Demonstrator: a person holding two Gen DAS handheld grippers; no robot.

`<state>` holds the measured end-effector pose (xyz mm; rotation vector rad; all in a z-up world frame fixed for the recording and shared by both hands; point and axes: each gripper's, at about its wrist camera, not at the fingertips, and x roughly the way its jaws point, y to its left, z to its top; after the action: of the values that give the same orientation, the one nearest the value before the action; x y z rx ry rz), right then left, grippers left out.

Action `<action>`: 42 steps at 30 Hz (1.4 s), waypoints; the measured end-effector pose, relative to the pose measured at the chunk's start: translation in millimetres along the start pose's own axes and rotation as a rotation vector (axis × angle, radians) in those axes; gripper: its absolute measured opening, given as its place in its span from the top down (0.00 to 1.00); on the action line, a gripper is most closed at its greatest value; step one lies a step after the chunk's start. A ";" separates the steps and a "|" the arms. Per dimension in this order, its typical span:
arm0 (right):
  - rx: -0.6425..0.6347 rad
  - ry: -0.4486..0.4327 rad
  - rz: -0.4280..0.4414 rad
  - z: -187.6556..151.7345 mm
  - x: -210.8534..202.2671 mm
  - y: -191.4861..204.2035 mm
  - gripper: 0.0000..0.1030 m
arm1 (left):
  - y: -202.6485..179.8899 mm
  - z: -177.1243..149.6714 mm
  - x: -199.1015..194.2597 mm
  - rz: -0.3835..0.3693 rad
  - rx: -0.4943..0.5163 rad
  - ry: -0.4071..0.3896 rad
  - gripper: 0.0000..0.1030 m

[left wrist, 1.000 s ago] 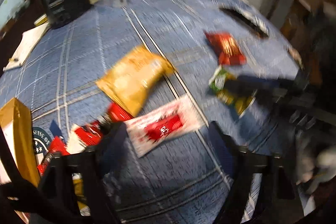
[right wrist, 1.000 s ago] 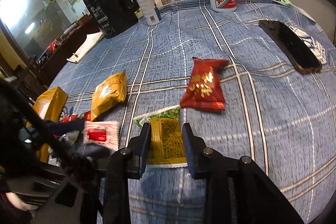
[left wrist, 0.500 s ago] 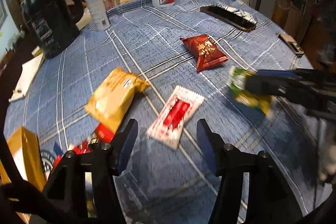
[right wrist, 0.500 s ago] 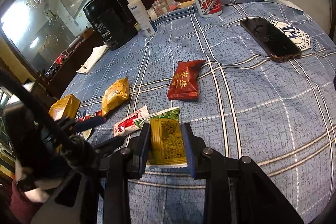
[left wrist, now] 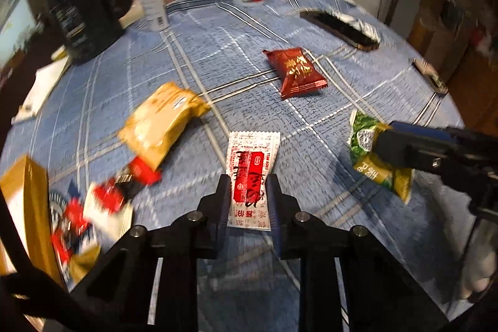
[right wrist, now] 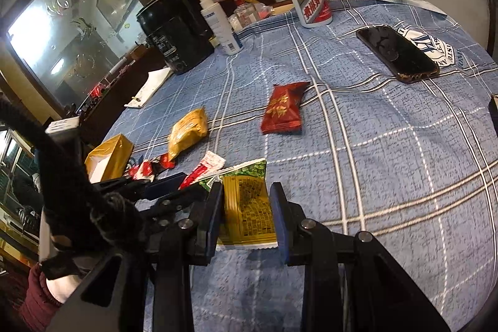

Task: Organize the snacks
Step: 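Carry both held snacks over the tray and open both tools to drop them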

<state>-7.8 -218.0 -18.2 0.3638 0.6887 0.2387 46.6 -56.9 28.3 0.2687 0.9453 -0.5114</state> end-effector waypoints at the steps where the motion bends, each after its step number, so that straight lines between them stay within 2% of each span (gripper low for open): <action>1: -0.005 -0.001 0.002 -1.5 -1.7 2.4 0.71 | 4.6 -5.3 -9.8 -0.017 -0.034 -0.012 0.76; 4: -0.024 -0.009 0.015 -6.8 -11.4 17.1 0.71 | 17.9 -22.6 -40.0 -0.055 -0.112 -0.053 0.76; 8: -0.075 -0.019 0.033 -13.4 -23.1 50.2 0.71 | 41.8 -47.1 -81.6 -0.062 -0.195 -0.101 0.76; 13: -0.164 -0.010 0.077 -24.0 -24.4 109.5 0.71 | 91.4 -78.4 -129.8 0.011 -0.269 -0.155 0.76; 19: -0.281 0.047 0.160 -37.0 1.0 200.6 0.71 | 172.5 -115.7 -161.8 0.125 -0.409 -0.181 0.76; 24: -0.358 0.118 0.200 -45.2 47.2 267.4 0.71 | 237.6 -130.8 -153.9 0.173 -0.534 -0.147 0.76; 29: -0.442 0.175 0.168 -54.6 100.5 313.6 0.71 | 281.1 -137.4 -131.0 0.175 -0.619 -0.082 0.76; 36: -0.468 0.224 0.109 -58.0 145.3 324.7 0.71 | 301.9 -135.8 -110.3 0.140 -0.647 -0.042 0.75; 42: -0.493 0.213 0.073 -60.4 153.5 325.5 0.71 | 305.8 -138.0 -108.9 0.070 -0.681 -0.037 0.71</action>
<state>36.6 144.1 -18.3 -0.1103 0.7990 0.5092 59.0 295.5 39.9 -0.3202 1.0159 -0.1091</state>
